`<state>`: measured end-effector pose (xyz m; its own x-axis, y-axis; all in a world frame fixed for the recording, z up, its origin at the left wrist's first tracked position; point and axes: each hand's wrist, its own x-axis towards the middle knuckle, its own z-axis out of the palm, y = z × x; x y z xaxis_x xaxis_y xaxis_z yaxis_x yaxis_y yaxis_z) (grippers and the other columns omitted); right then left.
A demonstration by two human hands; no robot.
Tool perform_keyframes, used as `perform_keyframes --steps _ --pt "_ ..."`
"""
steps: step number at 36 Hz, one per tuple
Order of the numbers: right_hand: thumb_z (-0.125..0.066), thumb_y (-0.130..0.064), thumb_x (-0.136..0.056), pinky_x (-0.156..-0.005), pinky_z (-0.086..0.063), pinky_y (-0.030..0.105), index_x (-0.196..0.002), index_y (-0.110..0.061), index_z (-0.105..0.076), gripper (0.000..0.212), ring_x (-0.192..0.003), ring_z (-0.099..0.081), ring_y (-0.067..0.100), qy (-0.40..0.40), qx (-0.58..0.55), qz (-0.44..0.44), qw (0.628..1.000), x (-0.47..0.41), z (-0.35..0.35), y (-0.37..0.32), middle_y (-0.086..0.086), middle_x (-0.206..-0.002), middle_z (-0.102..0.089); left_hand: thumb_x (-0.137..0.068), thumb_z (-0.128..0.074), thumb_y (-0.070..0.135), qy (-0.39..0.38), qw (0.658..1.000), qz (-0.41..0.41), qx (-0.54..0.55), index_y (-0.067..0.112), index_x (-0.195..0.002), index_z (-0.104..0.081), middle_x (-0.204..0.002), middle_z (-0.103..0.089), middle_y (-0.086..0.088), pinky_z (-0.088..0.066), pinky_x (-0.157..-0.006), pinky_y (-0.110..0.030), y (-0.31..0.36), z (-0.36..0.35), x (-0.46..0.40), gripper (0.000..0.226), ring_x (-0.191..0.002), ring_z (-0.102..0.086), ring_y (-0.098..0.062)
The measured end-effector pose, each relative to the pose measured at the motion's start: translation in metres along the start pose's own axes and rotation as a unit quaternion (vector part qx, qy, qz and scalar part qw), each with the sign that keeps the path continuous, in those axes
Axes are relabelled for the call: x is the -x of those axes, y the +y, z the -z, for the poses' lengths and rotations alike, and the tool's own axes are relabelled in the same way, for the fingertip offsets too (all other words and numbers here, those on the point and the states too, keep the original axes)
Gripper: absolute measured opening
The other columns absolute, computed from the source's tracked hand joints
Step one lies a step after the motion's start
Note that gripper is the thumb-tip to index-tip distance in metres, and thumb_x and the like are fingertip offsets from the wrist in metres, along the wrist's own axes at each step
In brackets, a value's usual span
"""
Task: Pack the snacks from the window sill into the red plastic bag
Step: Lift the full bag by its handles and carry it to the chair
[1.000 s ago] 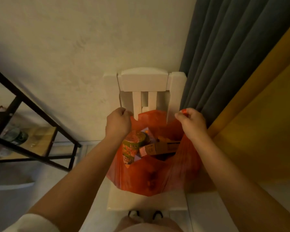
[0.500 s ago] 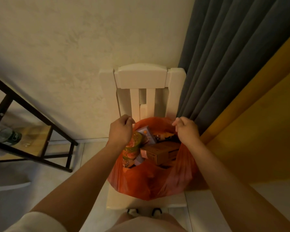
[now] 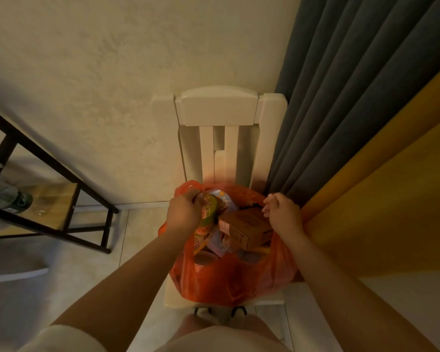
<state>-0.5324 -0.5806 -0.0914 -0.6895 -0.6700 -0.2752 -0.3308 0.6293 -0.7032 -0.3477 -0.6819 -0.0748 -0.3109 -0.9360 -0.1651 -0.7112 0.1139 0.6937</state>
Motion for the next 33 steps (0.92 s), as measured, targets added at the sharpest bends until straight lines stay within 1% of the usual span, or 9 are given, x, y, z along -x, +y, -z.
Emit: perform_keyframes --steps 5,11,15,20,24,26,28,31,33 --pt "-0.034 -0.031 -0.100 -0.081 -0.049 0.039 -0.083 -0.022 -0.059 0.032 -0.084 -0.063 0.023 -0.006 0.011 -0.003 1.000 0.002 -0.005 0.012 0.002 -0.084 -0.067 -0.099 -0.045 0.022 -0.010 1.000 -0.003 -0.027 0.011 -0.106 -0.067 -0.094 -0.069 -0.014 -0.044 -0.070 -0.029 -0.012 -0.002 0.003 0.026 -0.077 -0.058 -0.022" --pt "-0.038 -0.027 -0.100 -0.082 -0.049 0.036 -0.086 -0.020 -0.060 0.027 -0.091 -0.062 0.023 -0.009 0.044 0.000 0.999 0.006 -0.007 0.018 0.002 -0.089 -0.070 -0.098 -0.046 0.028 -0.021 0.998 0.008 -0.062 0.019 -0.117 -0.064 -0.103 -0.069 -0.010 -0.046 -0.076 -0.031 -0.027 -0.010 0.004 0.027 -0.091 -0.063 -0.029" --pt "-0.037 -0.028 -0.099 -0.086 -0.048 0.038 -0.089 -0.021 -0.060 0.026 -0.097 -0.060 0.025 -0.020 0.062 -0.016 0.998 0.006 -0.010 0.024 0.002 -0.093 -0.070 -0.098 -0.045 0.030 -0.030 0.996 0.013 -0.081 0.022 -0.110 -0.065 -0.095 -0.069 -0.007 -0.047 -0.069 -0.029 -0.036 -0.016 0.007 0.025 -0.081 -0.062 -0.023" --pt "-0.038 -0.033 -0.099 -0.087 -0.041 0.036 -0.108 -0.015 -0.061 0.031 -0.109 -0.053 0.032 -0.025 0.113 -0.021 0.993 0.011 -0.011 0.030 0.010 -0.113 -0.064 -0.099 -0.045 0.028 -0.028 0.996 0.009 -0.090 0.020 -0.112 -0.065 -0.098 -0.069 -0.006 -0.048 -0.070 -0.028 -0.041 -0.022 0.014 0.026 -0.084 -0.064 -0.024" --pt "-0.040 -0.035 -0.098 -0.089 -0.041 0.036 -0.125 -0.013 -0.054 0.037 -0.116 -0.051 0.033 -0.010 0.137 -0.026 0.990 0.019 -0.013 0.034 0.014 -0.123 -0.059 -0.097 -0.047 0.033 -0.007 0.996 0.039 -0.082 0.020 -0.092 -0.057 -0.080 -0.062 -0.001 -0.034 -0.053 -0.018 -0.049 -0.027 0.020 0.017 -0.077 -0.064 -0.022" --pt "-0.045 -0.034 -0.097 -0.086 -0.041 0.035 -0.125 -0.013 -0.053 0.036 -0.115 -0.051 0.032 0.010 0.129 -0.028 0.991 0.024 -0.015 0.037 0.014 -0.123 -0.058 -0.095 -0.051 0.037 0.013 0.997 0.054 -0.060 0.021 -0.103 -0.051 -0.087 -0.060 0.003 -0.039 -0.060 -0.019 -0.053 -0.030 0.024 0.018 -0.084 -0.064 -0.020" --pt "-0.050 -0.033 -0.095 -0.084 -0.041 0.034 -0.124 -0.012 -0.052 0.036 -0.114 -0.052 0.031 0.029 0.111 -0.029 0.993 0.028 -0.019 0.042 0.013 -0.122 -0.057 -0.091 -0.057 0.040 0.033 0.996 0.065 -0.051 0.017 -0.119 -0.046 -0.101 -0.062 0.000 -0.043 -0.066 -0.026 -0.055 -0.033 0.027 0.038 -0.088 -0.062 -0.020" --pt "-0.054 -0.034 -0.091 -0.082 -0.042 0.033 -0.121 -0.012 -0.050 0.037 -0.110 -0.054 0.029 0.057 0.098 -0.022 0.993 0.033 -0.023 0.047 0.012 -0.118 -0.058 -0.083 -0.067 0.040 0.074 0.993 0.085 -0.030 0.015 -0.114 -0.043 -0.107 -0.059 -0.006 -0.045 -0.068 -0.031 -0.055 -0.032 0.033 0.046 -0.088 -0.058 -0.020" --pt "-0.056 -0.033 -0.090 -0.082 -0.045 0.035 -0.123 -0.011 -0.049 0.040 -0.110 -0.055 0.029 0.086 0.097 -0.011 0.992 0.037 -0.026 0.046 0.011 -0.118 -0.058 -0.078 -0.072 0.038 0.102 0.992 0.061 -0.042 0.013 -0.118 -0.043 -0.116 -0.053 -0.008 -0.050 -0.080 -0.040 -0.056 -0.032 0.035 0.056 -0.101 -0.056 -0.026"
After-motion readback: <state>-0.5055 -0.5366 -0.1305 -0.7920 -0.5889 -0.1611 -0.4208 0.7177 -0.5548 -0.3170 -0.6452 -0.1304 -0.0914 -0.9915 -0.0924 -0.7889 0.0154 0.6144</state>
